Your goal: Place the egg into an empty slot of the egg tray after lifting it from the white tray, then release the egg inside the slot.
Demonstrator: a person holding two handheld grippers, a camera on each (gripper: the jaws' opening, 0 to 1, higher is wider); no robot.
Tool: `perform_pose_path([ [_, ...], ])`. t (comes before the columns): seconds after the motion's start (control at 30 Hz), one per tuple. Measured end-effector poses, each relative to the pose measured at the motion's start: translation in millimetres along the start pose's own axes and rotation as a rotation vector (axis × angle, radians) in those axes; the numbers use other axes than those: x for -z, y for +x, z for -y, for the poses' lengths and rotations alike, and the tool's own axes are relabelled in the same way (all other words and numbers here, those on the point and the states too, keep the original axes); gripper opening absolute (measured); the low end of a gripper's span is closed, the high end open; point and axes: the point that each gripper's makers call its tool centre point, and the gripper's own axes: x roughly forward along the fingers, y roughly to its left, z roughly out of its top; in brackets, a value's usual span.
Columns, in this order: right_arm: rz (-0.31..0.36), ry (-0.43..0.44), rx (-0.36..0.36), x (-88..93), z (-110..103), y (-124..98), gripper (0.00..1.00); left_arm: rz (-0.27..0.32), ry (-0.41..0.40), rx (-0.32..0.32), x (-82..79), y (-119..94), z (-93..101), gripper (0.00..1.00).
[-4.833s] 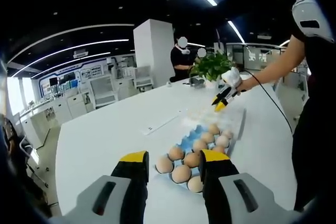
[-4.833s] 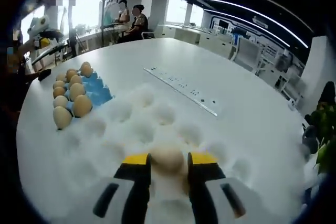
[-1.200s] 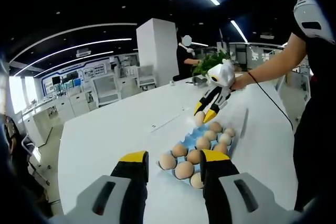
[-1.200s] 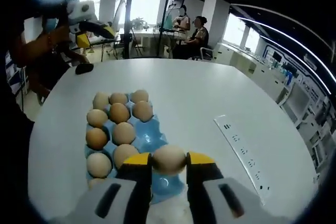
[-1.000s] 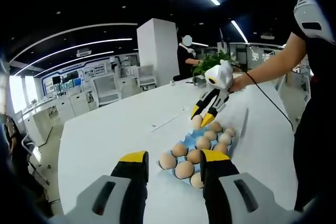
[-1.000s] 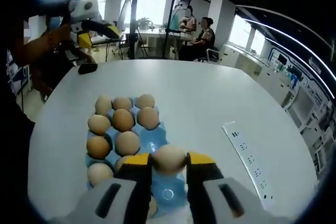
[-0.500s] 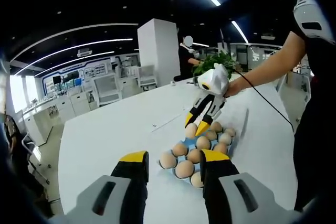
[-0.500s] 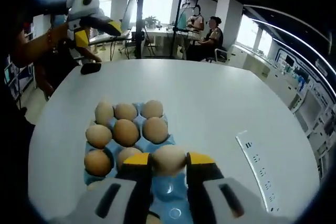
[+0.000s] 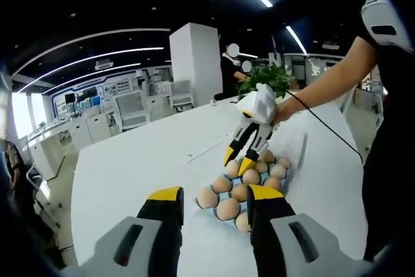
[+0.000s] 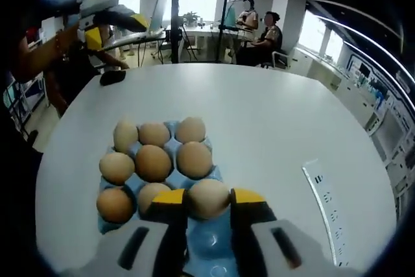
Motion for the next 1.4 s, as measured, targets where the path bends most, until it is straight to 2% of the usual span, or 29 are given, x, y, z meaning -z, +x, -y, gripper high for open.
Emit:
perform_pose_path([
  [0.3, -0.032, 0.002, -0.027, 4.0, -3, 3, 0.25, 0.002, 0.0, -0.004, -0.9, 0, -0.3, 0.39],
  [0.6, -0.014, 0.067, -0.036, 7.0, -2, 3, 0.26, 0.001, 0.002, -0.002, -1.4, 1, 0.1, 0.39],
  [1.07, 0.003, 0.068, -0.029, 10.2, -2, -1, 0.29, 0.0, 0.003, -0.005, -1.8, 0, 0.3, 0.39],
  [1.1, 0.014, 0.075, -0.021, 9.6, -1, -2, 0.3, 0.0, 0.003, -0.006, -1.9, -1, 0.2, 0.39],
  [1.2, 0.148, 0.171, -0.024, -4.9, -2, -13, 0.31, -0.002, 0.007, -0.013, -1.6, -2, -1.1, 0.39],
  [1.27, 0.19, 0.195, -0.014, -7.1, 0, -22, 0.31, 0.002, 0.004, -0.012, -2.4, -2, -0.8, 0.39],
  [1.4, 0.184, 0.201, 0.009, 1.9, 4, -33, 0.31, 0.0, 0.006, -0.01, -2.4, -1, -0.5, 0.39],
])
